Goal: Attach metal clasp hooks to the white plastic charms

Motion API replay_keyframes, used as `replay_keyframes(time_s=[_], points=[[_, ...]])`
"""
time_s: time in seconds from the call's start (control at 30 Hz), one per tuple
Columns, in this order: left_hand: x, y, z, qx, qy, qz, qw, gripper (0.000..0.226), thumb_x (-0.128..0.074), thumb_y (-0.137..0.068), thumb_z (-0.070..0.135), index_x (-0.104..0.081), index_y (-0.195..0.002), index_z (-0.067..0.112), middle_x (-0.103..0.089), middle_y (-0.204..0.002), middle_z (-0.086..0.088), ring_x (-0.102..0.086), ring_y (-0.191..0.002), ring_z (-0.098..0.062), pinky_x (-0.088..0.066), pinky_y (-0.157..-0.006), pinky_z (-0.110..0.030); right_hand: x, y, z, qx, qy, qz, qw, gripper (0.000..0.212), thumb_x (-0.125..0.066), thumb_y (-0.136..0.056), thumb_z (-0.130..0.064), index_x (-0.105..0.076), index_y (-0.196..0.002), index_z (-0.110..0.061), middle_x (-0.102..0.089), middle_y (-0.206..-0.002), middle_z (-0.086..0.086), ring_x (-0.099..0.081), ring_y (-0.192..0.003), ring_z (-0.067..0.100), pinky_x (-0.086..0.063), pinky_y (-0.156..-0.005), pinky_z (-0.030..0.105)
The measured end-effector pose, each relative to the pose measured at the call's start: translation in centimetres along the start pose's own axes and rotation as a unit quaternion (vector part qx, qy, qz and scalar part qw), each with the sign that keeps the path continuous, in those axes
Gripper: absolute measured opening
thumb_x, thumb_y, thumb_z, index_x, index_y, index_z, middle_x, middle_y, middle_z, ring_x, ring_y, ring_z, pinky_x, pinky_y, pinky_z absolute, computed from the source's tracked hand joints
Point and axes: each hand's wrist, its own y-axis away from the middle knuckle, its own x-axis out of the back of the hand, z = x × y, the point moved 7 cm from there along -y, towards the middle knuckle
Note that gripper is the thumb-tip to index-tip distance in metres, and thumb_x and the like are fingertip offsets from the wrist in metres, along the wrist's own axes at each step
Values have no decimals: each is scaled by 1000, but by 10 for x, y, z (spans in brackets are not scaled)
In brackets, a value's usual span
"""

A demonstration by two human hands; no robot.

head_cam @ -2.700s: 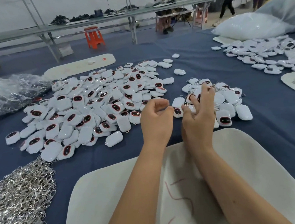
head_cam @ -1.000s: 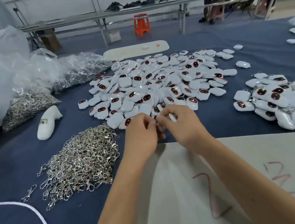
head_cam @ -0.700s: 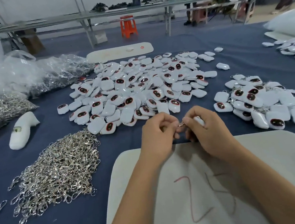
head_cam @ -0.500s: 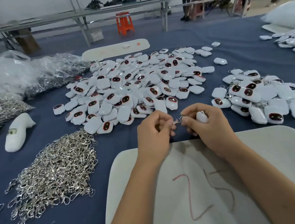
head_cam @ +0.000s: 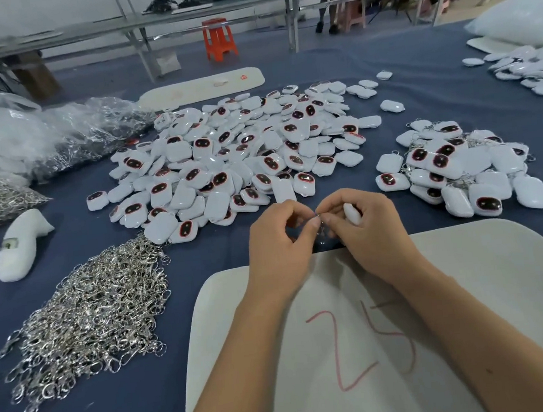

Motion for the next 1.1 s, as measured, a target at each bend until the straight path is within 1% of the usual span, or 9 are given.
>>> replay_keyframes(time_s=[0.07,0.2,0.3,0.4,0.47,0.7,0.77,0.9,1.1], points=[[0,0,-3,9,4,6,1000,13,-73,-87,15,-67,-78,21,-68,-76,10,-62,-76,-9,-46,-68,-16,1,1,-3,21,21,18,999,20,-73,-90,-1,-75,-89,-21,-74,-76,-8,-71,-73,10,-56,-71,20],[0,-1,-2,13,19,1,1000,16,-73,-85,8,-67,-81,22,-67,-76,10,-63,-75,-8,-44,-67,-10,1,3,-11,58,50,32,997,19,-74,-89,1,-73,-95,-16,-73,-80,-9,-70,-78,10,-57,-76,26],[0,-1,-1,5,12,3,1000,18,-71,-85,5,-67,-79,22,-67,-75,10,-62,-75,-9,-45,-67,-11,1,4,-15,81,53,43,994,19,-76,-88,2,-73,-99,-13,-72,-79,-13,-70,-78,9,-57,-77,27],[4,-1,1,-1,21,19,1000,20,-71,-87,6,-66,-78,23,-67,-75,10,-61,-75,-10,-46,-66,-14,2,4,-12,66,27,41,997,18,-80,-88,-3,-73,-102,-12,-73,-80,-13,-71,-78,10,-58,-76,28],[7,-2,2,2,38,35,999,19,-72,-88,8,-66,-79,24,-68,-77,12,-62,-75,-8,-45,-68,-12,1,2,-10,59,28,35,997,14,-81,-88,-6,-75,-98,-14,-73,-79,-12,-70,-76,8,-55,-73,23],[6,-1,6,-6,69,18,997,14,-72,-89,9,-69,-85,22,-70,-82,11,-65,-81,-13,-48,-73,-16,1,2,-12,66,4,27,997,13,-77,-90,-2,-78,-89,-15,-74,-80,-12,-68,-78,11,-51,-73,19],[6,-1,7,-9,78,18,997,12,-72,-88,11,-70,-86,22,-71,-83,10,-65,-80,-14,-49,-73,-18,2,3,-13,72,4,34,997,14,-76,-89,-1,-78,-89,-15,-74,-81,-11,-67,-79,12,-51,-74,22],[7,0,7,-12,77,27,997,12,-76,-86,10,-72,-85,21,-71,-80,9,-65,-77,-15,-48,-69,-17,4,5,-19,97,10,48,994,17,-74,-90,2,-77,-89,-14,-74,-84,-10,-68,-83,11,-48,-76,16],[8,0,9,-22,79,43,996,11,-78,-84,10,-72,-84,20,-69,-78,6,-62,-73,-17,-50,-65,-20,3,6,-27,146,57,59,986,15,-72,-90,7,-76,-90,-6,-73,-87,-1,-68,-85,16,-53,-78,32]])
